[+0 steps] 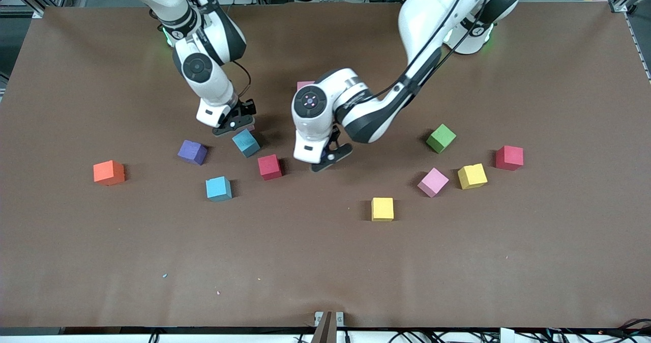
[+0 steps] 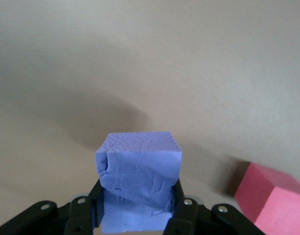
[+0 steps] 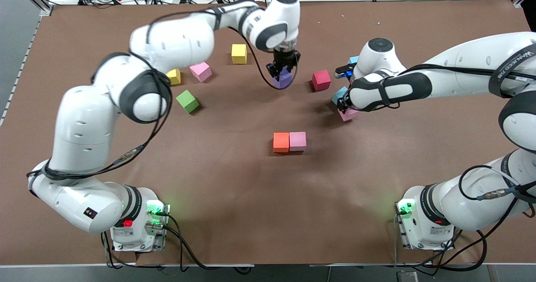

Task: Arrange 11 blocks into digit 3
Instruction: 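Carry blue with the left gripper while the right gripper carries pink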

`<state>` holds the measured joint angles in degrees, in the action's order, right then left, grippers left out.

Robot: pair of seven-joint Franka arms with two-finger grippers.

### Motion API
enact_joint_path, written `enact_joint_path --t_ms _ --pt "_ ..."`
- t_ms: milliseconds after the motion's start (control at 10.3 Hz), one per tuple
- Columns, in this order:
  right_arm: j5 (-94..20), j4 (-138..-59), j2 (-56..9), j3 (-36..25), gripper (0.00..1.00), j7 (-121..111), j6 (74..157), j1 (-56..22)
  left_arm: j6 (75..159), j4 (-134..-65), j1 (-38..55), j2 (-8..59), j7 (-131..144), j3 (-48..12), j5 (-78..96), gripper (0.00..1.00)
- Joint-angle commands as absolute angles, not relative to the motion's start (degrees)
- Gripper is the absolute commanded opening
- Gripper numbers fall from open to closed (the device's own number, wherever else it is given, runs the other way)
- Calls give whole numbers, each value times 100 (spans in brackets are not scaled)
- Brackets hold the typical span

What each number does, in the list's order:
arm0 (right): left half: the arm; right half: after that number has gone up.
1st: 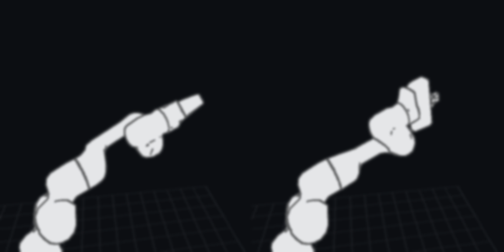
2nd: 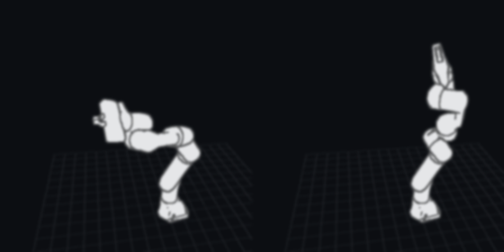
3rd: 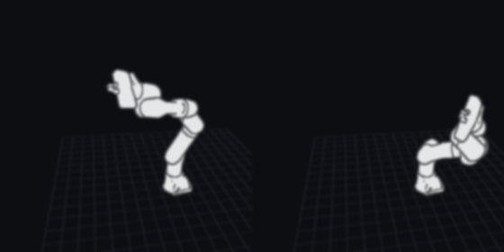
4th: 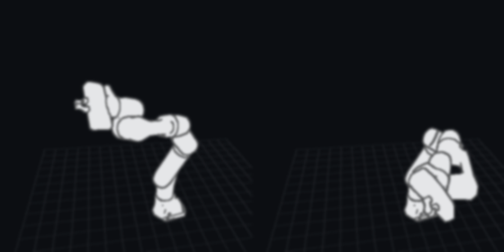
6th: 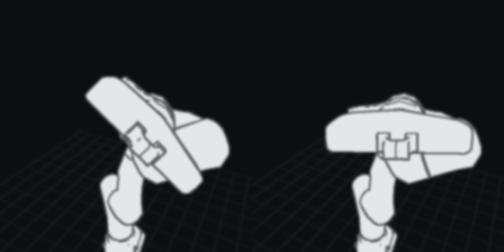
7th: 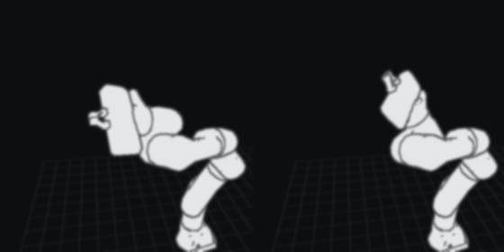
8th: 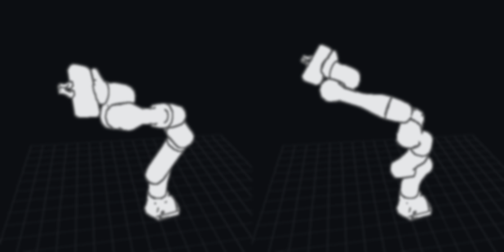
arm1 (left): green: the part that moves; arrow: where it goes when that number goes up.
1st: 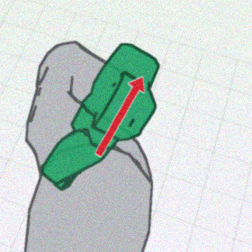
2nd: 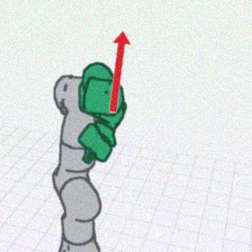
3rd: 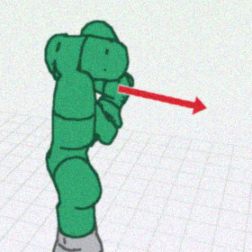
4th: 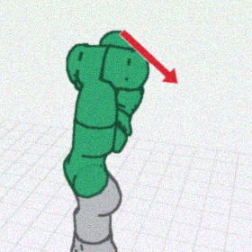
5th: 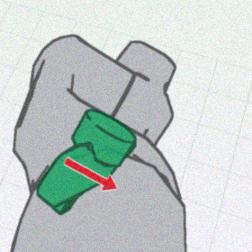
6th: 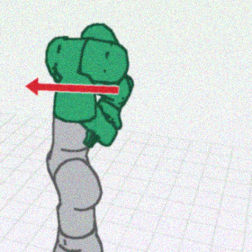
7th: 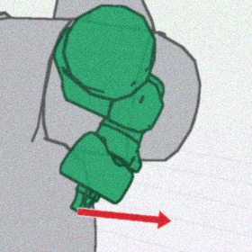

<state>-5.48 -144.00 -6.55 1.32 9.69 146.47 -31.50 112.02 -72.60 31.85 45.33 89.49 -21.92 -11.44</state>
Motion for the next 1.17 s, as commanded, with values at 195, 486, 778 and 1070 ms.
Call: enact_joint_path --t_ms 195,486,778,1070 --pt "-1140 -13967 -694 149 17 2425 14528 -3910 12765 -11031 2383 1833 10682 -2241 -369 0" --pt "-1371 -13144 -1123 141 17 2801 14091 -4042 14087 -12399 2216 1301 12037 -2250 -44 0" --pt "-1371 -12087 -1958 132 16 3566 13737 -4393 14115 -12559 2320 1327 13110 -2267 -70 0" --pt "-1362 -11866 -2240 132 16 3586 13790 -4561 14115 -12726 2548 1362 13789 -2285 -123 0"
